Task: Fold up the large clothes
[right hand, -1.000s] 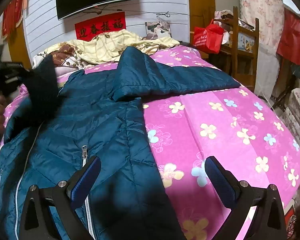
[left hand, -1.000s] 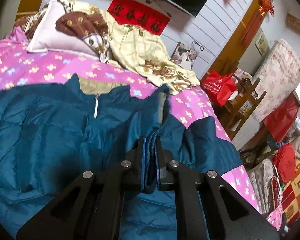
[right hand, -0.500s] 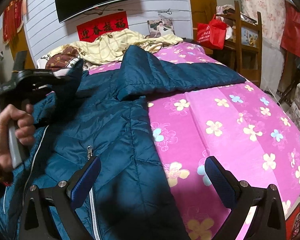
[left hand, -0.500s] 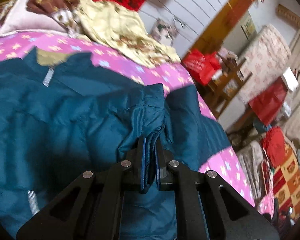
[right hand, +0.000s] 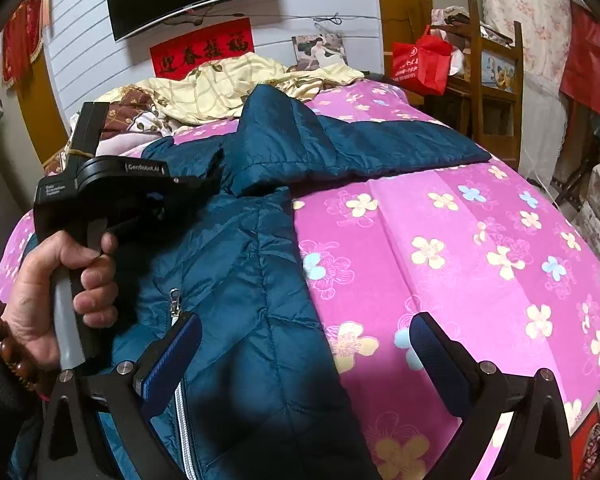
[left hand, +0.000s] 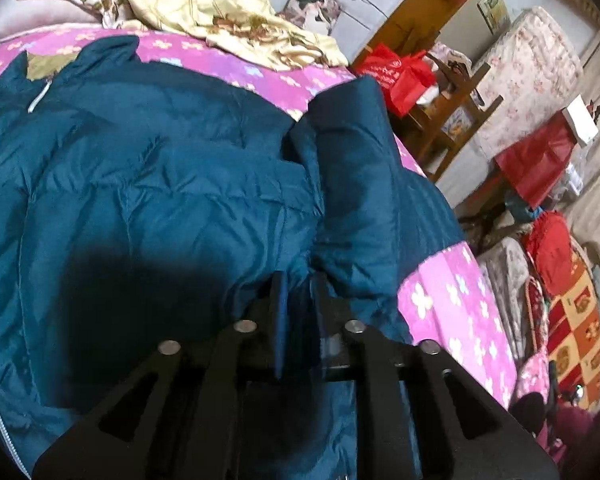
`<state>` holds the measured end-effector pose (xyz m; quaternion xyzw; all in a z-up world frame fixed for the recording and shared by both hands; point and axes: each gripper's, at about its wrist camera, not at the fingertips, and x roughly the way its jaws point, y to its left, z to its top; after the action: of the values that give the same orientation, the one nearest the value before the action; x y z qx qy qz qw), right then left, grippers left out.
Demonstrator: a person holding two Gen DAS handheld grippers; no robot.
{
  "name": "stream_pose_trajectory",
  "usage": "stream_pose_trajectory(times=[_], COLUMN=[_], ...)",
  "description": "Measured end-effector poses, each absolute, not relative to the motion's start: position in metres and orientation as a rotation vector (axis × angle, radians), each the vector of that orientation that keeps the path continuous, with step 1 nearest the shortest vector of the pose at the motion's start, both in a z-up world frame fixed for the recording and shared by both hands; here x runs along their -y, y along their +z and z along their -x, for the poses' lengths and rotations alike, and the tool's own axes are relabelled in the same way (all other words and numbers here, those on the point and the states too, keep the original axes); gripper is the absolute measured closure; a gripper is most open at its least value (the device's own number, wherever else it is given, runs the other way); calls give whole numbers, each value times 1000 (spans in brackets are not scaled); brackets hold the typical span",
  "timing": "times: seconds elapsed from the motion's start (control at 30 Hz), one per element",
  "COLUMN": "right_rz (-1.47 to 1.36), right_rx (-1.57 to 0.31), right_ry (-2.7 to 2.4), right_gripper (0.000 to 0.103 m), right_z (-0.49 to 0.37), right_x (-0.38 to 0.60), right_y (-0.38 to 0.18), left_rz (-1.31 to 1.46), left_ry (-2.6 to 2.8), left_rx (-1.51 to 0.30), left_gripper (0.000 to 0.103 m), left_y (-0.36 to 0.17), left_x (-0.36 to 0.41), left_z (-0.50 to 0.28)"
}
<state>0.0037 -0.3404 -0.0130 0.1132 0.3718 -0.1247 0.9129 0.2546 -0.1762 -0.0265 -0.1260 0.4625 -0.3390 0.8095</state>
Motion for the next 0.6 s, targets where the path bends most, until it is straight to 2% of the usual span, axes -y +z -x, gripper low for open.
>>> stream_pose_trajectory(times=[0.03, 0.07, 0.1, 0.2, 0.4, 0.53, 0.6], right_rz=[-228, -225, -219, -208, -161, -133, -166], right_rx=[-768, -769, -770, -766, -719, -714, -701], right_ry=[-262, -265, -270, -279, -247, -117, -35], right_gripper=[0, 0, 0, 0, 0, 0, 0], right_z=[-4, -5, -6, -9, -20, -66, -103], right_x=[339, 339, 337, 331, 304, 274, 263], right_y=[-13, -13, -13, -12, -1, 23, 37], left_rz=[285, 294, 302, 298, 209, 224, 240], left_ry=[-748, -762, -781, -791, -479, -175, -95], left_rx=[-996, -992, -976, -940, -811, -772, -769], left_gripper=[68, 52, 45, 43, 43, 43, 43], left_y=[-24, -22, -16, 0, 20, 15, 9], left_x=[170, 165, 157, 126, -7, -101, -124], left_z=[-252, -249, -243, -227, -216, -220, -222])
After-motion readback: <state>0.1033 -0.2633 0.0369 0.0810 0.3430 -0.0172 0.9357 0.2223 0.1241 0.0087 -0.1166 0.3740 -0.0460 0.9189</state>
